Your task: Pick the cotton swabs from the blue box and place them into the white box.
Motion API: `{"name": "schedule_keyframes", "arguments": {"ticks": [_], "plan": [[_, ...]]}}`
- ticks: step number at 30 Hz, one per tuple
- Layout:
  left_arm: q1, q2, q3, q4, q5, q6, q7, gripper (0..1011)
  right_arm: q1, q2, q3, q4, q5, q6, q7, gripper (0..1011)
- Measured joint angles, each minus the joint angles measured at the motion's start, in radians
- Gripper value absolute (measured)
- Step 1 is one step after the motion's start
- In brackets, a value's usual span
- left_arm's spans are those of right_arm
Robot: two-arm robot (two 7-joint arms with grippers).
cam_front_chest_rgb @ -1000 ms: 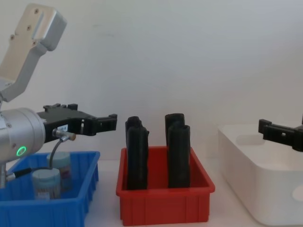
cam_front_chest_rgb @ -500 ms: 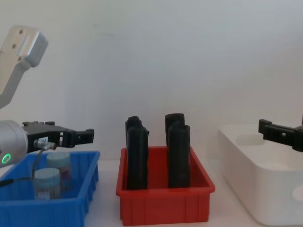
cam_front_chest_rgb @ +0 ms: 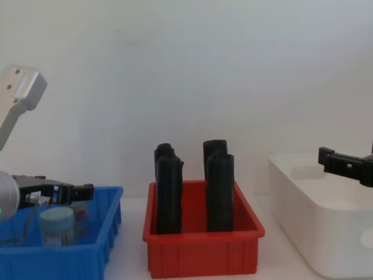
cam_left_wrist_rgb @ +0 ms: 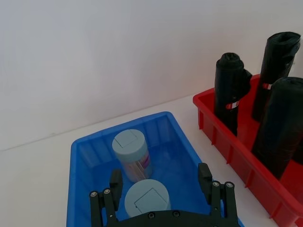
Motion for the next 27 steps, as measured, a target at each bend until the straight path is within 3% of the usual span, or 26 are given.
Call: {"name": "schedule_keyframes", "arguments": {"ticks": [11, 27], "plan": [[-0.044, -0.019, -0.010, 0.108, 0.005, 0.006, -0.013, 1004, 0.000, 0.000, 0.000, 0.000, 0.000, 0.000, 0.000, 1002], [-0.088, -0.038, -0.020, 0.206, -0.001, -0.001, -0.045, 1004, 0.000, 0.000, 0.000, 0.000, 0.000, 0.000, 0.000, 1001]]}}
